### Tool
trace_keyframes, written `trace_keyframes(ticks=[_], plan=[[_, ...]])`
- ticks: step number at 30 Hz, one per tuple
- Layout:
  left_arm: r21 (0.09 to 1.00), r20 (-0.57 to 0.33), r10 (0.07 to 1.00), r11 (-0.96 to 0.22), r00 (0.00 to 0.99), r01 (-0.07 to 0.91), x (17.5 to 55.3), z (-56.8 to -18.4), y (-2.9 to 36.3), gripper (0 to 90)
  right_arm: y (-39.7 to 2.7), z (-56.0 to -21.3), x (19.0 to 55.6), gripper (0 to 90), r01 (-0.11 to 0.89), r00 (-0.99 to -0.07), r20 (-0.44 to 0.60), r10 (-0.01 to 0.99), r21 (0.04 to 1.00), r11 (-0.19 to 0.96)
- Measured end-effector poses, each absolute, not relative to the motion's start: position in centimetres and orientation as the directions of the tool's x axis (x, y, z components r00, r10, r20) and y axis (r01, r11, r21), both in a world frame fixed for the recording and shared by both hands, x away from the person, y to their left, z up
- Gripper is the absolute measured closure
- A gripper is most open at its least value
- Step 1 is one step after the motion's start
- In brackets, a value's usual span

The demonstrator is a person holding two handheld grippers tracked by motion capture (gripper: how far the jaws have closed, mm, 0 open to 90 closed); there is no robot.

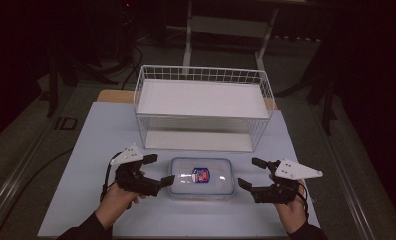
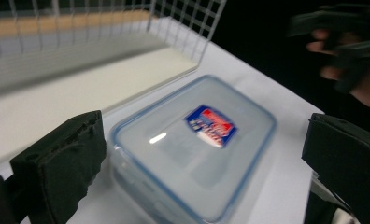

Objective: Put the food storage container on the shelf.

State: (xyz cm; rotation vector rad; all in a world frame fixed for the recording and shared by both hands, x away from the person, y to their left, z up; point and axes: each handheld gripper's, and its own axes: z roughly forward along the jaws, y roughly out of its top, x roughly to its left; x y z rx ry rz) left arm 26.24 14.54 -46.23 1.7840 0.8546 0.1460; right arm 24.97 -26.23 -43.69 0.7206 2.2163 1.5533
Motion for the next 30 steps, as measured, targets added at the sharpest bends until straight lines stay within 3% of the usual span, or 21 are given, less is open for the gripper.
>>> trace_keyframes(ticks=[6,10,17,21,30], plan=[[0.745,-0.482,0.619,-0.084,0.62,0.662,28.8,-48.5,14.9,0.0,-25.7,-43.2,24.2,12.9,0.156,-0.788,-0.071,0.611,0.938,0.311],[0.609,-0.616,0.592,-0.06,0.519,0.791,30.5,-49.8,15.2,0.0,-25.7,-43.7,24.3,10.6,0.19,-0.77,-0.04,0.637,0.939,0.288],[0.449,-0.704,0.575,-0.096,0.417,0.889,31.9,-51.7,14.4,0.0,-25.4,-44.8,24.4,10.0,0.233,-0.762,-0.022,0.647,0.923,0.305],[0.399,-0.731,0.566,-0.099,0.382,0.911,32.2,-52.3,14.4,6.7,-25.7,-45.1,24.5,10.3,0.267,-0.77,0.02,0.638,0.918,0.294],[0.324,-0.811,0.478,-0.114,0.338,0.939,32.8,-53.3,14.7,40.2,-25.8,-45.7,24.8,12.7,0.311,-0.775,0.056,0.63,0.901,0.302]])
